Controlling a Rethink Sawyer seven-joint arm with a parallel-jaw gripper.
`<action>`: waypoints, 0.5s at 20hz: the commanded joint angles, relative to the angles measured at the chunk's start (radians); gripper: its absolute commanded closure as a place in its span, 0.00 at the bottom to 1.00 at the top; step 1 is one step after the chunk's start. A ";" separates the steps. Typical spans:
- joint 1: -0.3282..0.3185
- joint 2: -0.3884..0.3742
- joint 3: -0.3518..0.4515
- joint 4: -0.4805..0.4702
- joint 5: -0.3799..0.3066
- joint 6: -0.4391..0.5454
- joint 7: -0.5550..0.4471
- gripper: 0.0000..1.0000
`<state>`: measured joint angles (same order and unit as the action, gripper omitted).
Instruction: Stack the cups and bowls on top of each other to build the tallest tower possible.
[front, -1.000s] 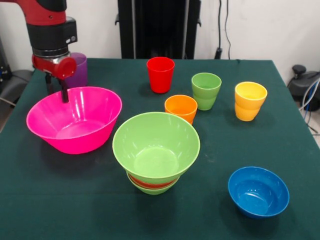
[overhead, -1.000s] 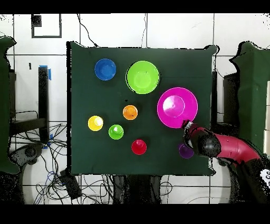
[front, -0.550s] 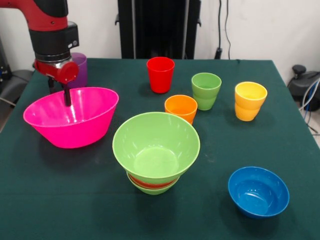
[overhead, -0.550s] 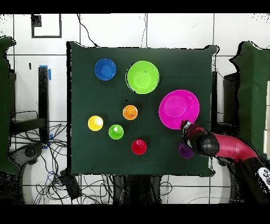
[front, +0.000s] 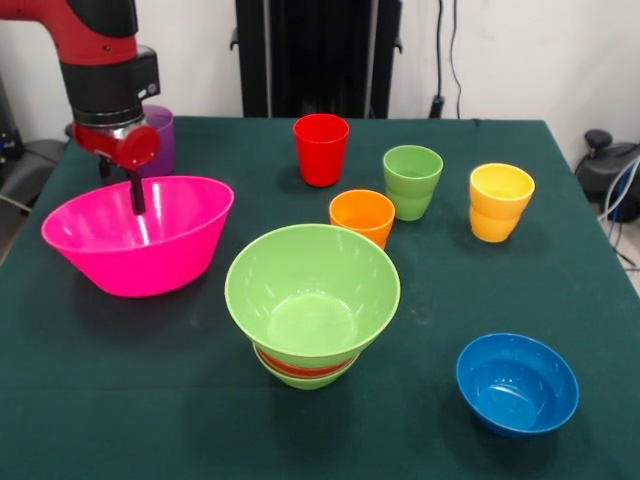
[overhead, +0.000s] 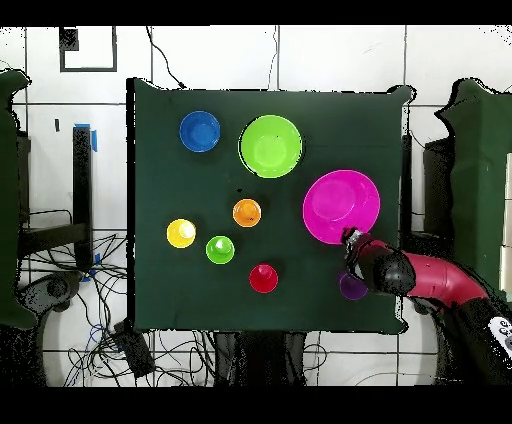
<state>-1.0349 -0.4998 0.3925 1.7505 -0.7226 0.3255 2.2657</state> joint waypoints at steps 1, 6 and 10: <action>-0.007 -0.021 0.105 0.006 0.002 0.064 -0.160 0.00; -0.026 -0.072 0.130 0.040 0.027 0.075 -0.141 0.00; -0.017 -0.112 0.126 0.050 0.022 0.069 -0.119 0.00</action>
<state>-1.0763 -0.5697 0.4535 1.7560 -0.7112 0.3257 2.2657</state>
